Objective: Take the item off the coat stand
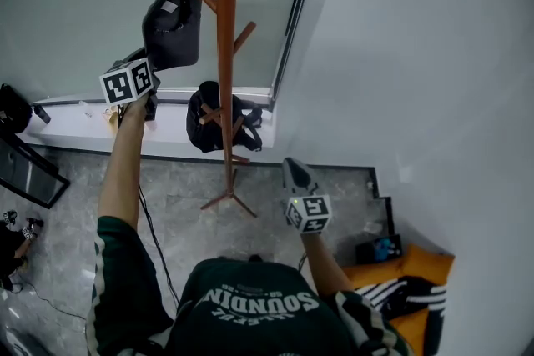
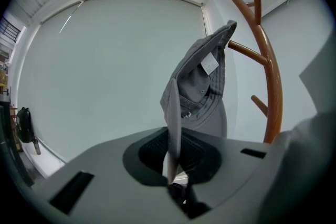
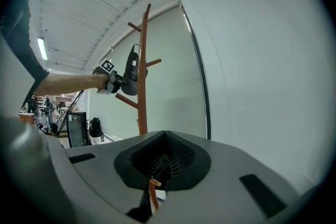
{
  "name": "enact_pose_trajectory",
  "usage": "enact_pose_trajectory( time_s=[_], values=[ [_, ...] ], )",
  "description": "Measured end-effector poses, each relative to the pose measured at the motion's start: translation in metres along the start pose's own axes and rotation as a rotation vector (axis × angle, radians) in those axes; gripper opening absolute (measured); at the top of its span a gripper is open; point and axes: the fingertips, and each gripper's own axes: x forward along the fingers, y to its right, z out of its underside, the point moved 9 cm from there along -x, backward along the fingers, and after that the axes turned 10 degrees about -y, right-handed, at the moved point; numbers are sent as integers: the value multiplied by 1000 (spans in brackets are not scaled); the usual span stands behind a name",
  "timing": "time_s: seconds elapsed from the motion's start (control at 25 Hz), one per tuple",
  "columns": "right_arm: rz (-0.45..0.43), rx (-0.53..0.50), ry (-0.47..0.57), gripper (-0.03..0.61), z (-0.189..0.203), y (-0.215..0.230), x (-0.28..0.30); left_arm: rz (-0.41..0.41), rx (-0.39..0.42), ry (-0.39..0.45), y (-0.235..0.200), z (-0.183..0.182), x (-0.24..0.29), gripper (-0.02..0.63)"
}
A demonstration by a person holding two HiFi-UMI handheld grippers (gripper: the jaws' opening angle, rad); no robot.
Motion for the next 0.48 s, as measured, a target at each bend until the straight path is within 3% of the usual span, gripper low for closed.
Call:
enact_pose_trajectory(
  time_s=[0.2, 0.48],
  values=[
    [-16, -4, -8, -2, 1, -3, 4, -23, -5, -1, -15, 13, -11, 15],
    [-64, -18, -10, -2, -1, -12, 12, -37, -19, -14, -26, 60, -39, 16]
  ],
)
